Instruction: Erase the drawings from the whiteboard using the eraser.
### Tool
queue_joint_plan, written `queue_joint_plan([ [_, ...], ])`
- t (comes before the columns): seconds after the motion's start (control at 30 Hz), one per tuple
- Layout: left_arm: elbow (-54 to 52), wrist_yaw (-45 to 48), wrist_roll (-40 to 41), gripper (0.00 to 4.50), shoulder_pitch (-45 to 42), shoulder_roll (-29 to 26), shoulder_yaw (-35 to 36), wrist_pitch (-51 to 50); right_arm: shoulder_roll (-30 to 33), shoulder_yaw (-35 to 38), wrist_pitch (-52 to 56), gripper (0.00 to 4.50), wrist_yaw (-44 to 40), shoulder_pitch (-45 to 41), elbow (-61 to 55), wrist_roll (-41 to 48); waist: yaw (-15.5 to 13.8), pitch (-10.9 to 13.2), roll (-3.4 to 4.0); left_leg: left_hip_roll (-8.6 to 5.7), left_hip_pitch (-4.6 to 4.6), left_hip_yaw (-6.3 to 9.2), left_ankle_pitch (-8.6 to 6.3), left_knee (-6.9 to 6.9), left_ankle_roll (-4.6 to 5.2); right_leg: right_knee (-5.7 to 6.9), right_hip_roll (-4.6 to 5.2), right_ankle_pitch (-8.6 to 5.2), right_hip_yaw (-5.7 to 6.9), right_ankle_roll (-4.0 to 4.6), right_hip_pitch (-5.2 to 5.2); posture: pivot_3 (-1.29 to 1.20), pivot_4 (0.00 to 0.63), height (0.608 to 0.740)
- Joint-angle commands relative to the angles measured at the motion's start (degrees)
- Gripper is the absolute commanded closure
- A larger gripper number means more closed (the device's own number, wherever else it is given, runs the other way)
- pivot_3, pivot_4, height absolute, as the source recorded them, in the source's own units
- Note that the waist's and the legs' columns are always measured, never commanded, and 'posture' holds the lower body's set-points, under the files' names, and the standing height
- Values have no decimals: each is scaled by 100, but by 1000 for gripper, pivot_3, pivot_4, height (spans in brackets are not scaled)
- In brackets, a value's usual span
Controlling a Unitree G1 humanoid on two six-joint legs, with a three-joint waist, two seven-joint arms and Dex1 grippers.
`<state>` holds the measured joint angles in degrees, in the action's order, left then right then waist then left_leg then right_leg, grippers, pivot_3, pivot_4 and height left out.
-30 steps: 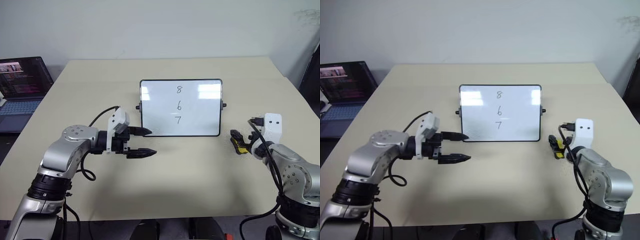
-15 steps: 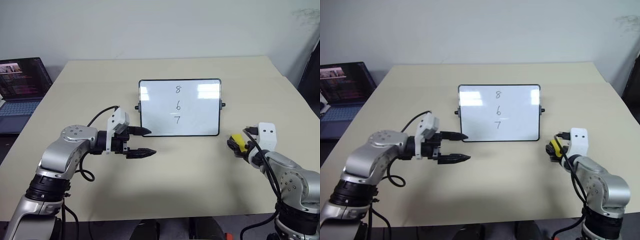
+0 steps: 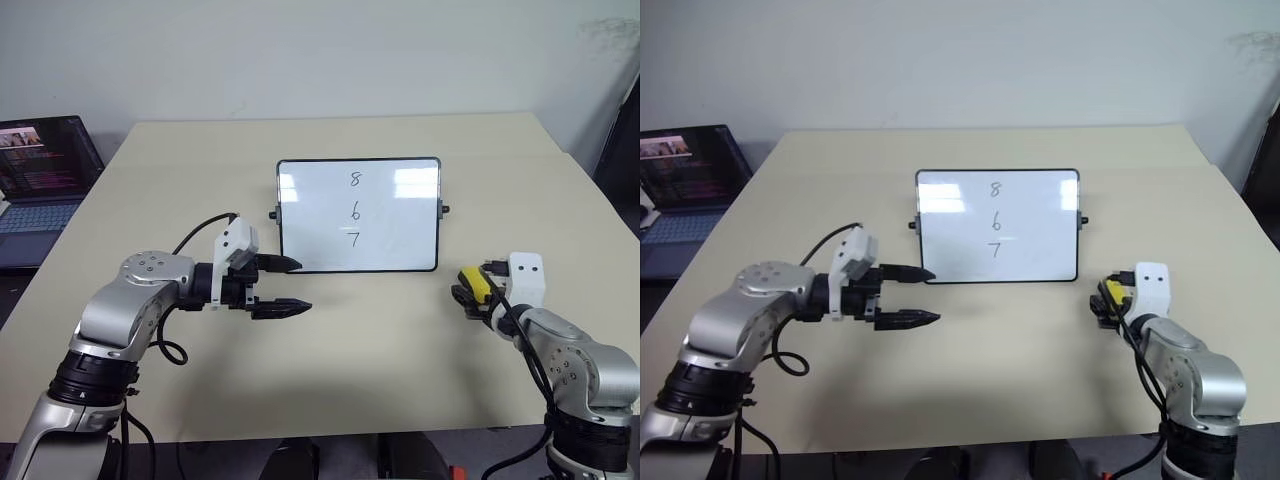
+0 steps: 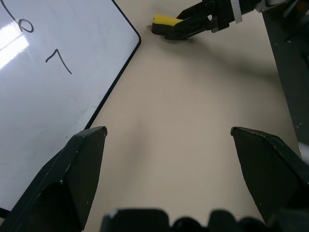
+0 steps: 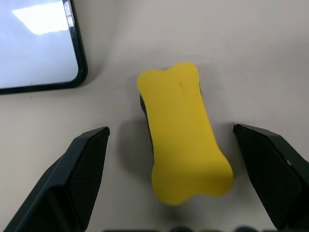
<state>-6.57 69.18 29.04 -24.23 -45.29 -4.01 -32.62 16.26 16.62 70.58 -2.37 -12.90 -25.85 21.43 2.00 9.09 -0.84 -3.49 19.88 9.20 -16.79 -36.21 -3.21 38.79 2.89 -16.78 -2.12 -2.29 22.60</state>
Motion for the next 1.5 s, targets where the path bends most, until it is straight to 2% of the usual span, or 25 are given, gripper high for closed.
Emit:
queue_joint_plan([
  [0.03, -160, -10, 59, 0, -61, -104, 232, 10, 41, 53, -131, 51, -17, -241, 83, -55, -1, 0, 0, 0, 0, 1, 0, 0, 0, 1, 0, 0, 0, 0, 1, 0, 150, 740],
  [0.83, -124, 5, 23, 0, -84, -88, 194, 57, 96, -9, -514, 51, -78, -599, 660, -297, -1, 0, 0, 0, 6, -3, 0, 2, 0, 3, -1, 0, -5, 1, 11, 0, 150, 740],
  [1.5, -160, -29, 22, 0, -23, -125, 267, 50, 101, -21, -443, 51, -154, -516, 560, -323, -2, 0, 0, 0, 7, -3, 0, 2, 0, 4, -1, 0, -5, 1, 13, 0, 150, 740],
])
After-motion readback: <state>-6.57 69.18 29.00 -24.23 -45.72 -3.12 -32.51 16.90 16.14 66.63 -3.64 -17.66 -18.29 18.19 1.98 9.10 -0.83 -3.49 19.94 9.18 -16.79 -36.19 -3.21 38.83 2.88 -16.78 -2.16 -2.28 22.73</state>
